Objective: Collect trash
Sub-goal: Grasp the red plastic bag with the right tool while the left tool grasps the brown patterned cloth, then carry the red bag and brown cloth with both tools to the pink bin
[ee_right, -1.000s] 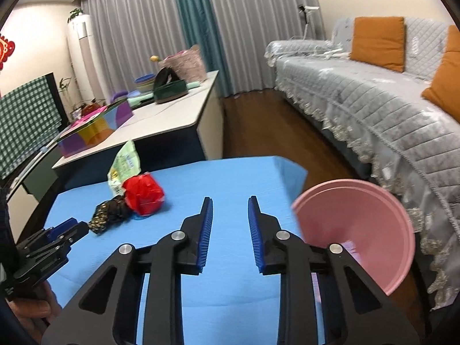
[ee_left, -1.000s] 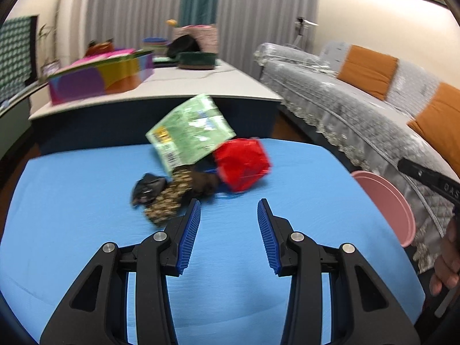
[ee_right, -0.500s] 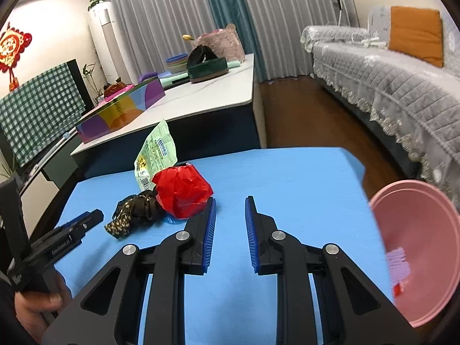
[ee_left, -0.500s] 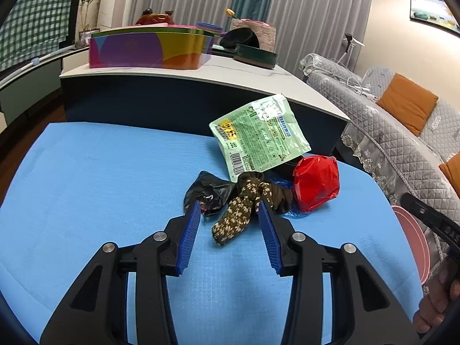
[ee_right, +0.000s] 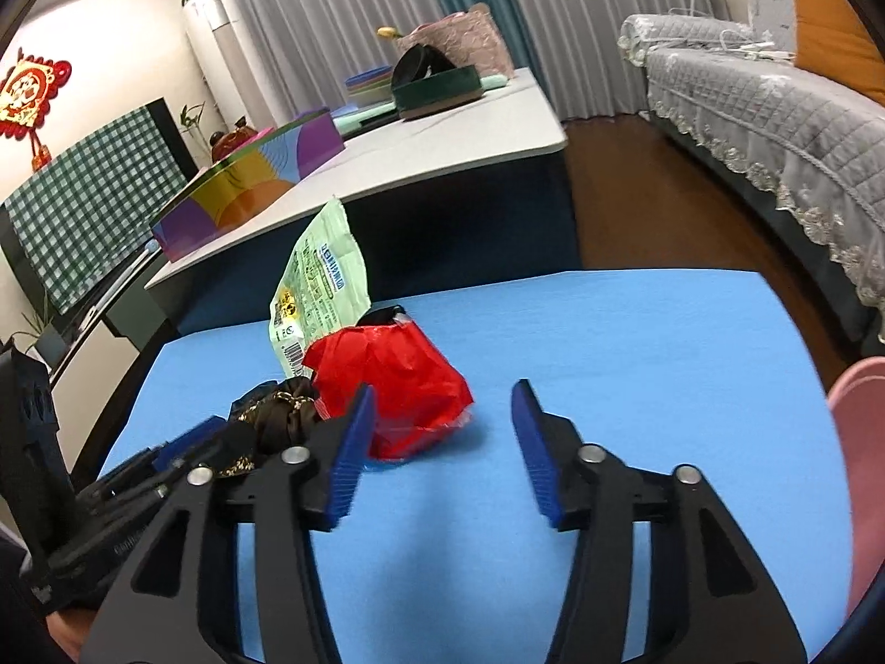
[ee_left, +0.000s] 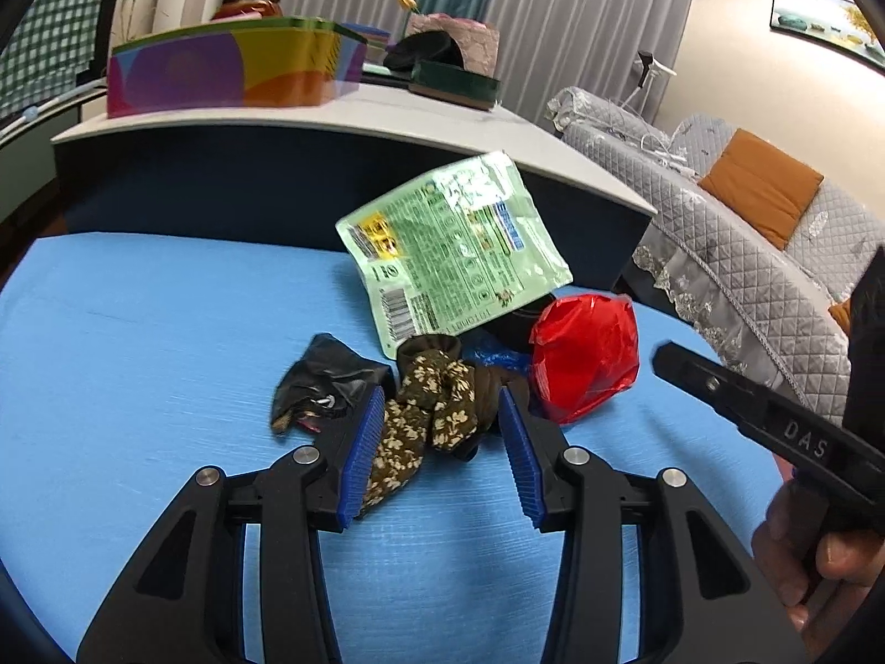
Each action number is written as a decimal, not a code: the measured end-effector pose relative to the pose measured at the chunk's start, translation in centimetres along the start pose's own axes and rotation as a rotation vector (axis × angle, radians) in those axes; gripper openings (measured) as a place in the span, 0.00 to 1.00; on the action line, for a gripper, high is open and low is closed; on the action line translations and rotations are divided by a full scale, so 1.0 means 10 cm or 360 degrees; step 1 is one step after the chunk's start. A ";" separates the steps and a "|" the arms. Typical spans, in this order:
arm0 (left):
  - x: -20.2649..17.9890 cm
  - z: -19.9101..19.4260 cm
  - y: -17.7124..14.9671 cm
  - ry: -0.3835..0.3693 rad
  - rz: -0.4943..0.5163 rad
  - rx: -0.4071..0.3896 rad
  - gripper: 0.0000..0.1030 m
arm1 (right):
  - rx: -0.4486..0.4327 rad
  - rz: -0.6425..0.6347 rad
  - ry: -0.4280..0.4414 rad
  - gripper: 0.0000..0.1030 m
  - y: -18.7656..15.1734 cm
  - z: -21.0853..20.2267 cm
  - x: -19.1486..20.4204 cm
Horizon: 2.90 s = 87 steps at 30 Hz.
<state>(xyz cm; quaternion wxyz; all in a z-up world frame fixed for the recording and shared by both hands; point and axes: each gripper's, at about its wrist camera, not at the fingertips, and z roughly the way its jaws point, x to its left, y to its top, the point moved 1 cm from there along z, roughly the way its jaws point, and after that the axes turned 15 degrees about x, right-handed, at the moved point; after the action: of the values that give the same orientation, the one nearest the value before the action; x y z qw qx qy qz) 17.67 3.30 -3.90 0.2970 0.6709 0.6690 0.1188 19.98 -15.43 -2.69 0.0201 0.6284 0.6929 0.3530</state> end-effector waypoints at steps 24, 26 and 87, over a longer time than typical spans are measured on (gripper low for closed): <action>0.02 0.03 0.00 0.0028 0.0003 0.0038 0.05 | 0.0093 -0.0214 -0.0019 0.19 0.04 0.10 0.24; 0.01 0.01 -0.01 0.0029 0.0005 0.0041 0.05 | 0.0089 -0.0212 -0.0021 0.18 0.01 0.03 0.23; -1.55 -0.66 -0.49 -0.0177 0.0445 -0.0090 0.05 | -0.0368 0.0245 -0.0605 0.16 -0.73 -2.24 -1.05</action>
<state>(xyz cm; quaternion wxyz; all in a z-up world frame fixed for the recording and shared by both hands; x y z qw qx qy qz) 8.76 -10.49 2.33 0.3330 0.7543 0.5481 0.1403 5.36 -34.84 6.02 0.1950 0.7281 0.5816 0.3059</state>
